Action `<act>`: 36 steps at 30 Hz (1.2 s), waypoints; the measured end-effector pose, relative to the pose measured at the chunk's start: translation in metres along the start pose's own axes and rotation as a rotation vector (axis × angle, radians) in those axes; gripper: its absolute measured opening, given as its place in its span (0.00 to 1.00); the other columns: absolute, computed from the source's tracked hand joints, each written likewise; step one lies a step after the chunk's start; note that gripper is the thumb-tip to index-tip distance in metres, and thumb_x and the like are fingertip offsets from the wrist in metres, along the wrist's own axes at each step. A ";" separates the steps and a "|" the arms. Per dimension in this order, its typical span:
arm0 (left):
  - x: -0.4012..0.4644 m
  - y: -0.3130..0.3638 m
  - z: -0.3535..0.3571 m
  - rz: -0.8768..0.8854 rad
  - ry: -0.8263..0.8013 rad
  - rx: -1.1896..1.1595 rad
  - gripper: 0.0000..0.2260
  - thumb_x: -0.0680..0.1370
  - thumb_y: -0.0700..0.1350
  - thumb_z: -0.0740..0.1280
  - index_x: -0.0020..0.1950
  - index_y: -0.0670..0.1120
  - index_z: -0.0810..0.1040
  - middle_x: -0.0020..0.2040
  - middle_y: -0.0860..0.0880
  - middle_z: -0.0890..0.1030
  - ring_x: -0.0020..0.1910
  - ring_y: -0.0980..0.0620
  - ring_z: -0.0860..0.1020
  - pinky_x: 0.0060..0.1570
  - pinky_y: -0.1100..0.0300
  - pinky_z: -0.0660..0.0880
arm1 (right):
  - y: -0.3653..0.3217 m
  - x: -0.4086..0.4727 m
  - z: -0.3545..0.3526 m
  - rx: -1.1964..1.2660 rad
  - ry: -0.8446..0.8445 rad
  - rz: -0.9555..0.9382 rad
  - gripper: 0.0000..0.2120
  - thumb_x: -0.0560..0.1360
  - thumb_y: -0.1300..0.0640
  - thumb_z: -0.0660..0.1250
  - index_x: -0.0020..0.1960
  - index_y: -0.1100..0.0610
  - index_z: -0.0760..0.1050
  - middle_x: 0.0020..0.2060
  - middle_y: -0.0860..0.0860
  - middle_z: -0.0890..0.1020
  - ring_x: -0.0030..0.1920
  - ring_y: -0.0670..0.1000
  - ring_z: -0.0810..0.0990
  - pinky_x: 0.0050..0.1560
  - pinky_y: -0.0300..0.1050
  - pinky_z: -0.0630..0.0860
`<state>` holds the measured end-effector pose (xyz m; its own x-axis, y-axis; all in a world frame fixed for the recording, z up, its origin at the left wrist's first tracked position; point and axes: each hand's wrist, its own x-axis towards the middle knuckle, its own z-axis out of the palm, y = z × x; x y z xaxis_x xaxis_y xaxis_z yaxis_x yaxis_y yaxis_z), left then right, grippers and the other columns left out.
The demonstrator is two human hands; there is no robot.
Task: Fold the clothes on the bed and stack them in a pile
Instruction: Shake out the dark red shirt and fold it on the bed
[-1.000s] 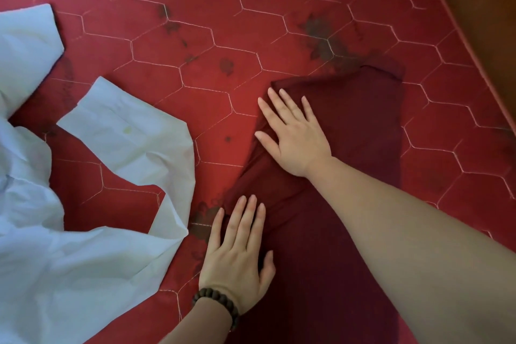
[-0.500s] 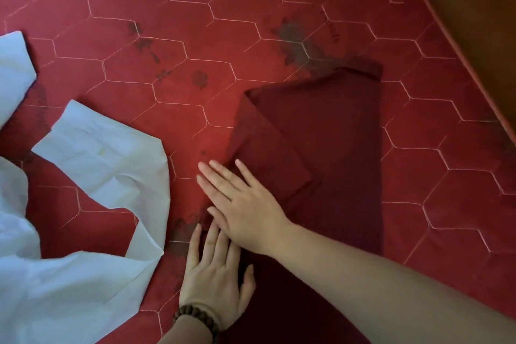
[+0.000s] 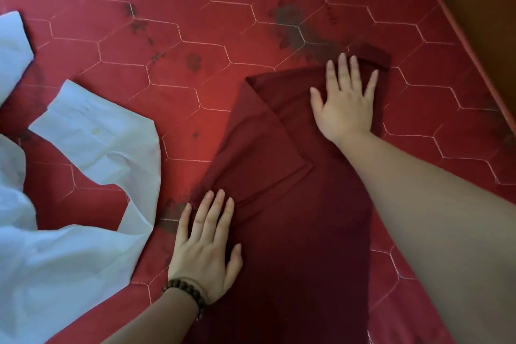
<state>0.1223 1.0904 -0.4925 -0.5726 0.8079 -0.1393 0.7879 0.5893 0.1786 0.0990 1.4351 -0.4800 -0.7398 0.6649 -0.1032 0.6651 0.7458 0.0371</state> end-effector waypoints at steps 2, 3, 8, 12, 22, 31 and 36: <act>0.000 0.001 0.000 0.000 -0.005 0.006 0.33 0.74 0.55 0.57 0.76 0.41 0.60 0.77 0.43 0.59 0.77 0.45 0.56 0.72 0.40 0.56 | -0.019 -0.024 -0.006 0.104 0.086 0.054 0.30 0.81 0.44 0.49 0.79 0.59 0.53 0.79 0.55 0.50 0.79 0.54 0.45 0.76 0.62 0.43; 0.000 0.001 0.000 0.000 -0.005 0.006 0.33 0.74 0.55 0.57 0.76 0.41 0.60 0.77 0.43 0.59 0.77 0.45 0.56 0.72 0.40 0.55 | -0.035 -0.045 -0.007 0.169 0.133 0.002 0.30 0.81 0.46 0.50 0.78 0.60 0.54 0.79 0.56 0.52 0.79 0.54 0.46 0.76 0.62 0.44; 0.000 0.003 -0.001 -0.005 -0.017 0.027 0.33 0.74 0.55 0.57 0.76 0.40 0.60 0.77 0.42 0.60 0.77 0.44 0.56 0.73 0.39 0.55 | -0.093 -0.181 0.013 0.222 0.021 -0.573 0.27 0.81 0.47 0.53 0.78 0.56 0.58 0.78 0.51 0.56 0.78 0.51 0.50 0.75 0.63 0.50; -0.002 0.001 0.000 0.000 0.002 0.023 0.33 0.75 0.55 0.56 0.77 0.41 0.61 0.77 0.43 0.60 0.78 0.45 0.55 0.73 0.40 0.54 | -0.026 -0.181 0.027 0.061 -0.021 -0.368 0.30 0.79 0.42 0.54 0.78 0.51 0.56 0.78 0.50 0.56 0.78 0.51 0.52 0.75 0.66 0.47; -0.005 0.001 -0.001 0.031 0.010 0.073 0.32 0.78 0.59 0.50 0.80 0.46 0.53 0.79 0.44 0.53 0.79 0.46 0.49 0.75 0.41 0.50 | -0.070 -0.275 0.015 0.148 0.067 -0.171 0.30 0.79 0.48 0.52 0.78 0.59 0.56 0.78 0.54 0.56 0.78 0.53 0.49 0.75 0.64 0.48; -0.080 -0.023 0.007 0.146 -0.045 0.125 0.27 0.81 0.59 0.46 0.80 0.53 0.52 0.80 0.47 0.52 0.79 0.47 0.49 0.75 0.40 0.48 | -0.064 -0.383 0.050 0.086 -0.066 -0.022 0.33 0.80 0.40 0.49 0.79 0.57 0.52 0.78 0.52 0.55 0.78 0.51 0.50 0.76 0.63 0.46; -0.128 -0.037 -0.001 0.020 -0.085 0.176 0.28 0.81 0.57 0.44 0.80 0.46 0.49 0.80 0.47 0.50 0.79 0.46 0.44 0.75 0.39 0.45 | -0.008 -0.444 0.048 0.079 -0.109 0.281 0.33 0.80 0.40 0.43 0.79 0.59 0.47 0.79 0.55 0.51 0.78 0.53 0.45 0.75 0.67 0.45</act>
<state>0.1664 0.9653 -0.4805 -0.5410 0.8115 -0.2209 0.8308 0.5565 0.0098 0.4275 1.1319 -0.4817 -0.5132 0.8331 -0.2062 0.8512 0.5249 0.0021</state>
